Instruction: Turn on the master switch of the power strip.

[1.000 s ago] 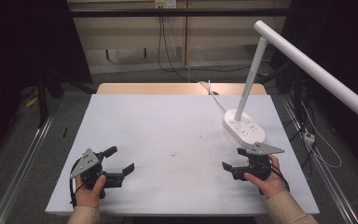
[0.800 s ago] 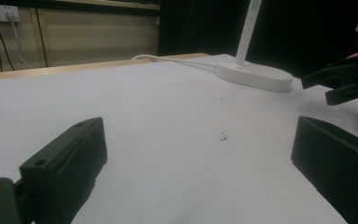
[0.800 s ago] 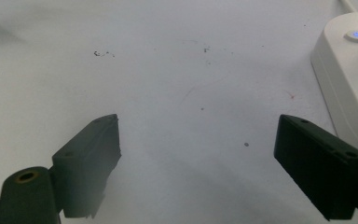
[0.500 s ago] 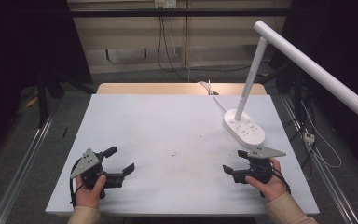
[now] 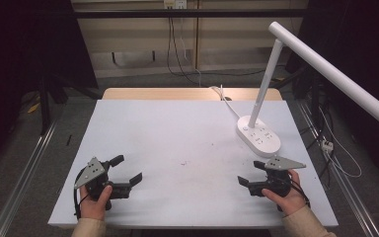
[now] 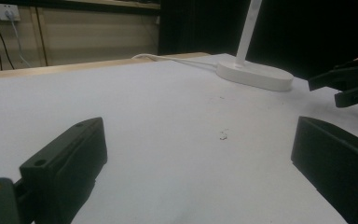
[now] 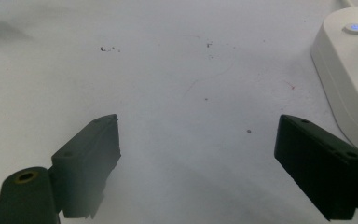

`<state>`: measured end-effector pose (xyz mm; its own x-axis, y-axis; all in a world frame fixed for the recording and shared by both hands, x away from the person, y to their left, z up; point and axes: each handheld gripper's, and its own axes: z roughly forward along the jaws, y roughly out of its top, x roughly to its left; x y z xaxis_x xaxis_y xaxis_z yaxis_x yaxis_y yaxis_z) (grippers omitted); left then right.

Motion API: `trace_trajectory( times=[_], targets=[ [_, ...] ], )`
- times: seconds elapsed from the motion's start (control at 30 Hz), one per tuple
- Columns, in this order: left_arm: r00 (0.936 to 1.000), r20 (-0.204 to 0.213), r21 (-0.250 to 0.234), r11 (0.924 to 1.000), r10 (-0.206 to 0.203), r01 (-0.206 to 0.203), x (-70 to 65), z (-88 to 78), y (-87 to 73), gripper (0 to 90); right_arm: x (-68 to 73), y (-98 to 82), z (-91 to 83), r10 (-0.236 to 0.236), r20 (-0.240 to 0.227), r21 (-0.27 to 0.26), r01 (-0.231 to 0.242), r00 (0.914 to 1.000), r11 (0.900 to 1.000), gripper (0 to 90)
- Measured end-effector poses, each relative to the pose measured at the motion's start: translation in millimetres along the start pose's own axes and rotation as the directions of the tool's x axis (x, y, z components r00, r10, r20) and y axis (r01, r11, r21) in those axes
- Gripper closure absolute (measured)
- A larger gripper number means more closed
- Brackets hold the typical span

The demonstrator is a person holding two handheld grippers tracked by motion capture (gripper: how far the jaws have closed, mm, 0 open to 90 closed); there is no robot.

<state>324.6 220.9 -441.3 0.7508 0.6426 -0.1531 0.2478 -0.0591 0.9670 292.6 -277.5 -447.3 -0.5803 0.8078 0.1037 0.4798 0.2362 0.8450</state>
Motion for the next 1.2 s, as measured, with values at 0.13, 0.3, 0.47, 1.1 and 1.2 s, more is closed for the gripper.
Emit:
trace_trajectory(
  times=[0.13, 0.3, 0.47, 1.1, 1.2],
  targets=[
    [1.0000, -0.003, 0.002, 1.0000, 0.002, -0.002, -0.2, -0.2, 0.3, 3.3, 0.5, -2.3, -2.3, 0.005, 0.005, -0.001, -0.005, 1.0000, 1.000, 14.1],
    [1.0000, -0.003, 0.004, 1.0000, 0.000, 0.000, -0.5, 0.3, 0.3, 3.2, 0.9, -3.1, -4.8, 0.011, 0.007, -0.016, -0.011, 0.9999, 1.000, 14.1],
    [1.0000, -0.001, 0.003, 1.0000, 0.006, -0.006, -0.7, 0.3, 0.7, 3.2, 2.3, -3.3, -5.8, 0.014, 0.000, -0.023, -0.014, 0.9999, 1.000, 14.0],
    [1.0000, -0.005, 0.013, 0.9999, 0.003, -0.003, 0.0, 1.8, -0.4, 3.3, 4.3, -6.0, -5.5, 0.005, -0.012, -0.023, -0.005, 0.9999, 1.000, 13.9],
    [0.9999, -0.012, 0.024, 0.9997, 0.004, -0.003, 0.6, 2.8, -0.6, 3.3, 4.5, -6.2, -6.2, 0.002, -0.013, -0.023, -0.002, 0.9999, 1.000, 13.9]
  ],
)
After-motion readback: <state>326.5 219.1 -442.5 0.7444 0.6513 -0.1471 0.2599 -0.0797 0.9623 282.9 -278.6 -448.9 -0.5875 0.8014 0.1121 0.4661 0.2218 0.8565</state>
